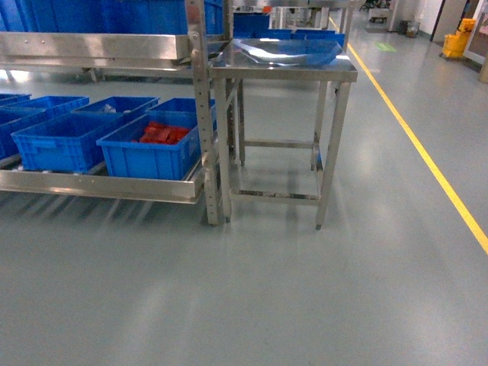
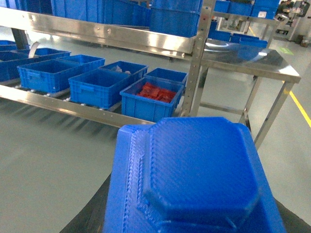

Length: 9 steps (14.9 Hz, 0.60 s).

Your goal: Pick blue part to blue bin on bottom shelf

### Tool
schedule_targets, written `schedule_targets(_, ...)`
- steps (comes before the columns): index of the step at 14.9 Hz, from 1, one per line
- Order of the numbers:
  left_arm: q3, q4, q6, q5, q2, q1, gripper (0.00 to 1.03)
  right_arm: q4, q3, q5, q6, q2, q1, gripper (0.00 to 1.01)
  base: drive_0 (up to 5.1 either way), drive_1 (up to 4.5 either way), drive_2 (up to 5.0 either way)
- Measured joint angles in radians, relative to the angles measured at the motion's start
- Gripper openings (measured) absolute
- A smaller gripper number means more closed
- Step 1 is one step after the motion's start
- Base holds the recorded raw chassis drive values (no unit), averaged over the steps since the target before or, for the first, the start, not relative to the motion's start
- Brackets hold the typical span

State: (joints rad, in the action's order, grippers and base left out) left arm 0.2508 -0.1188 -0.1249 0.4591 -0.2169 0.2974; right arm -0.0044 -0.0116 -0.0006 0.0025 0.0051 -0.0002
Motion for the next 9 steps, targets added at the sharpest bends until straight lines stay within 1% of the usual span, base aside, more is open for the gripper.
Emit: schedule_targets(9,0.000,0.002,0.000,0.001,0.001,0.000,0.43,-0.002,0.000,0.000,0.000,0.000,0.000,0.98,0.0,4.03,-4.0)
